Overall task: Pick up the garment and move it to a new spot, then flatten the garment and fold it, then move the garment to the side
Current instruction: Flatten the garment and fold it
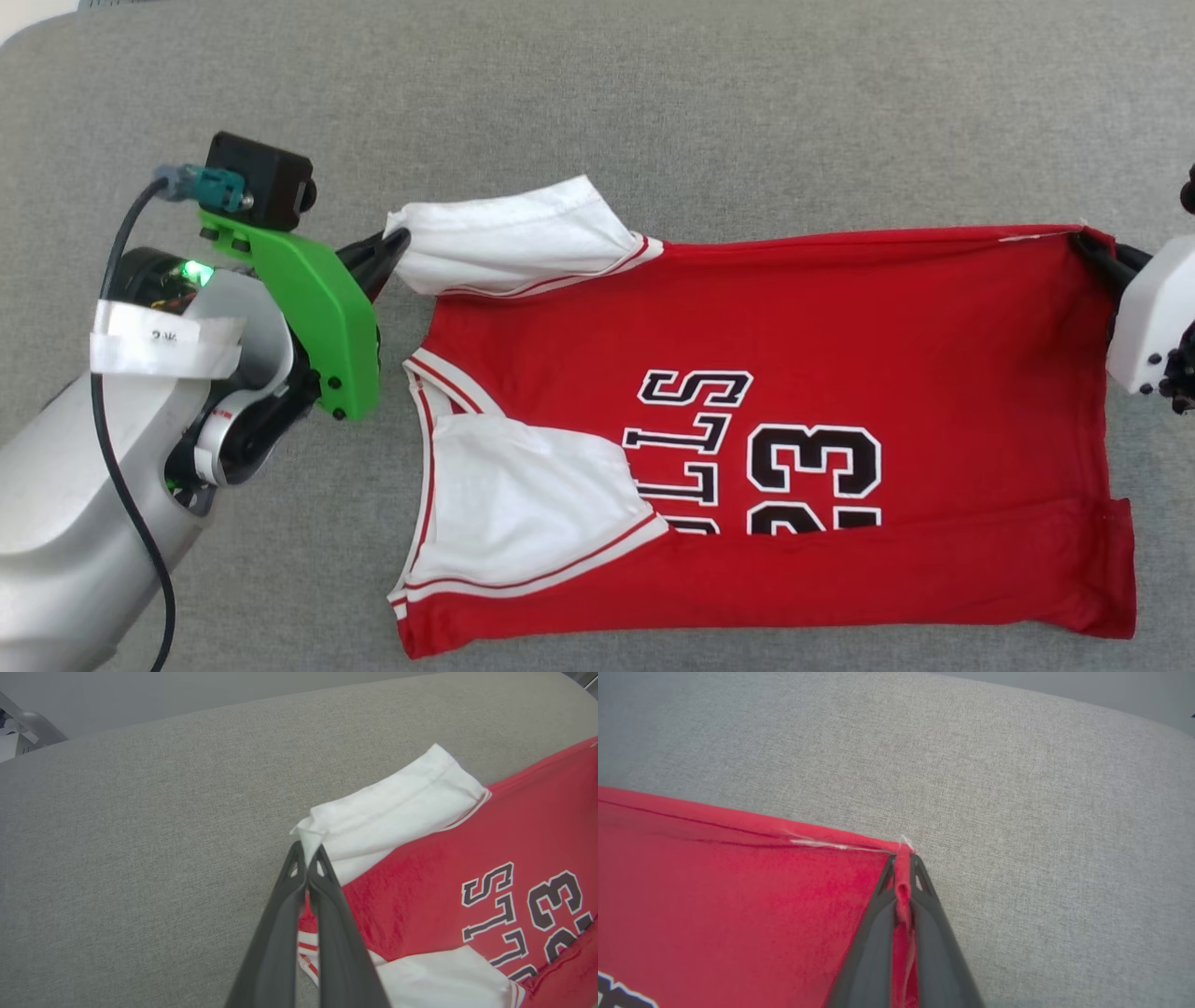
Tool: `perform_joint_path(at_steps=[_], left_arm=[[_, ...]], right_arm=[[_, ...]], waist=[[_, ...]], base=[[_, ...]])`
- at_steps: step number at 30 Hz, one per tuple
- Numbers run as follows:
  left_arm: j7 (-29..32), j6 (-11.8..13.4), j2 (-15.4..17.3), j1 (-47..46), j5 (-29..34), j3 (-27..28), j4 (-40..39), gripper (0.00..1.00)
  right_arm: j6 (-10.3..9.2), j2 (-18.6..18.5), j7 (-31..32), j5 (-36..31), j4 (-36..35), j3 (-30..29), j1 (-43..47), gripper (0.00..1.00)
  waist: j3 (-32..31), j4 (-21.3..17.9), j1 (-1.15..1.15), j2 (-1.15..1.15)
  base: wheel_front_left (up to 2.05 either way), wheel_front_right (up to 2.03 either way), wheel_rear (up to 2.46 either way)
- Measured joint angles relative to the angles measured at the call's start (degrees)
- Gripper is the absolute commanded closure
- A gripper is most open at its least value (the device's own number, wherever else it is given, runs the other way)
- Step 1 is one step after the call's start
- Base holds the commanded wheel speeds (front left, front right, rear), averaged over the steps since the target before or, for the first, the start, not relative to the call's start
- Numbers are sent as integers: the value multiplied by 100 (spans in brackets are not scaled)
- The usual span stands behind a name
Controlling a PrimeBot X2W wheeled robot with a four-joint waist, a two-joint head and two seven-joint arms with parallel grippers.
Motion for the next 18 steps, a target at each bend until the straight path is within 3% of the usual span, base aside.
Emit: perform_joint_path(at_steps=[18], left_arm=[[-233,338,208,1650,-321,-269,-525,100]], right_arm=[[0,-279,-1190,762,-615,-51,1832,100]], waist=[[-797,16,0,0]], base=[[0,0,0]])
